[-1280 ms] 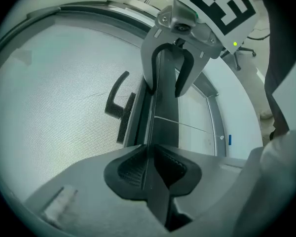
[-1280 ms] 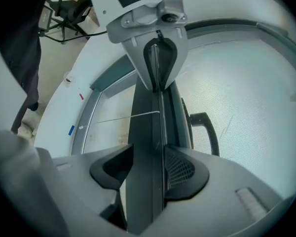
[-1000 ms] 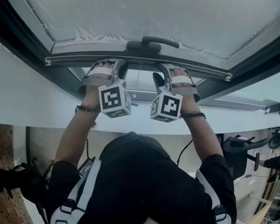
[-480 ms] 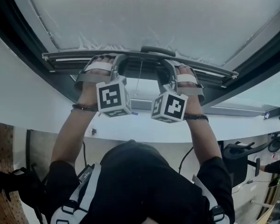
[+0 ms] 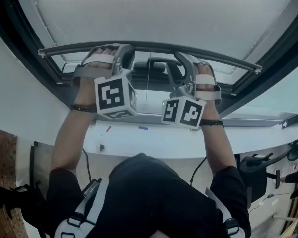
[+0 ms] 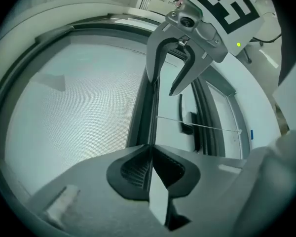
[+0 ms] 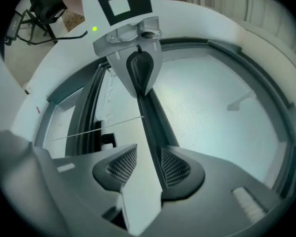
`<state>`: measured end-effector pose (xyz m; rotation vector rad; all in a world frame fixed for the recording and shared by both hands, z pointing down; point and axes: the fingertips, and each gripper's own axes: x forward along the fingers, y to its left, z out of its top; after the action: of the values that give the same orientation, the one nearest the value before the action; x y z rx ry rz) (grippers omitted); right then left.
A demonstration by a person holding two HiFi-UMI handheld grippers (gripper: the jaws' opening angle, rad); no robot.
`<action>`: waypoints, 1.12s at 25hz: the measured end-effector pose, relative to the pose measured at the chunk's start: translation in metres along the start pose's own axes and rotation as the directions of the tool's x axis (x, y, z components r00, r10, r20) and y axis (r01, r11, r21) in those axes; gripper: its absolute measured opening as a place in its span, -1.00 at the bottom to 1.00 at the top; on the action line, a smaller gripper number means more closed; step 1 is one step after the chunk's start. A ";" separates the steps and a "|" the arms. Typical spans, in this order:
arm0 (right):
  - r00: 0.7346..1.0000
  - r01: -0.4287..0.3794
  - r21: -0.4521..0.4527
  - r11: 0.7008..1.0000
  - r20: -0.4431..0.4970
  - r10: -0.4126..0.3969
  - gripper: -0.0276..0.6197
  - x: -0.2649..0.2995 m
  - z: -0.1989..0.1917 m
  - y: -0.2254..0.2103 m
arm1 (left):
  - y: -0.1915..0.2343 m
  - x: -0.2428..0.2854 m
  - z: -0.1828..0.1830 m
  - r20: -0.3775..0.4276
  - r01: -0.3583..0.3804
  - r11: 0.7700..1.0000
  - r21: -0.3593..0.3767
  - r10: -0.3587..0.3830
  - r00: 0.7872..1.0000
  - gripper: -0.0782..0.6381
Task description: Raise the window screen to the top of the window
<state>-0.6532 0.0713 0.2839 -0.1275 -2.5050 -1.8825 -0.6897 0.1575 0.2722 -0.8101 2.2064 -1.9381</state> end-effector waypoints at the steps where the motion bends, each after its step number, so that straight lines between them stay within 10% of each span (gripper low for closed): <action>1: 0.999 0.038 0.031 0.999 0.024 -0.038 -0.42 -0.007 0.002 -0.007 | 0.008 -0.004 0.002 0.008 -0.027 1.000 -0.003 0.027 1.000 -0.71; 4: 0.991 0.065 0.269 0.961 0.097 -0.095 -0.48 -0.035 0.003 -0.014 | 0.033 -0.012 0.008 0.031 -0.058 0.998 -0.024 0.058 0.998 -0.70; 7: 0.989 -0.081 0.518 0.852 0.145 0.006 -0.53 -0.051 -0.005 0.027 | 0.041 -0.012 0.009 0.029 -0.015 0.999 -0.040 0.016 0.999 -0.70; 10: 0.965 -0.262 0.659 0.705 0.179 0.192 -0.55 -0.046 -0.015 0.102 | 0.044 -0.013 0.009 0.045 -0.004 0.997 -0.075 0.008 0.999 -0.69; 15: 0.842 -0.471 0.783 0.407 0.262 0.471 -0.41 -0.028 -0.020 0.233 | 0.068 -0.023 0.013 0.038 -0.038 0.996 -0.086 0.041 0.998 -0.69; 25: 0.857 -0.398 0.824 0.403 0.177 0.484 -0.39 0.025 -0.023 0.276 | 0.082 -0.030 0.020 0.078 -0.033 0.992 -0.125 0.043 0.996 -0.68; 28: 0.855 -0.391 0.848 0.359 0.189 0.483 -0.41 0.035 -0.026 0.279 | 0.081 -0.029 0.020 0.095 -0.017 0.990 -0.139 0.031 0.995 -0.67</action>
<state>-0.6700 0.1259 0.5606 -0.5986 -2.6197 -0.2643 -0.6831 0.1572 0.1837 -0.8716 2.3012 -1.7120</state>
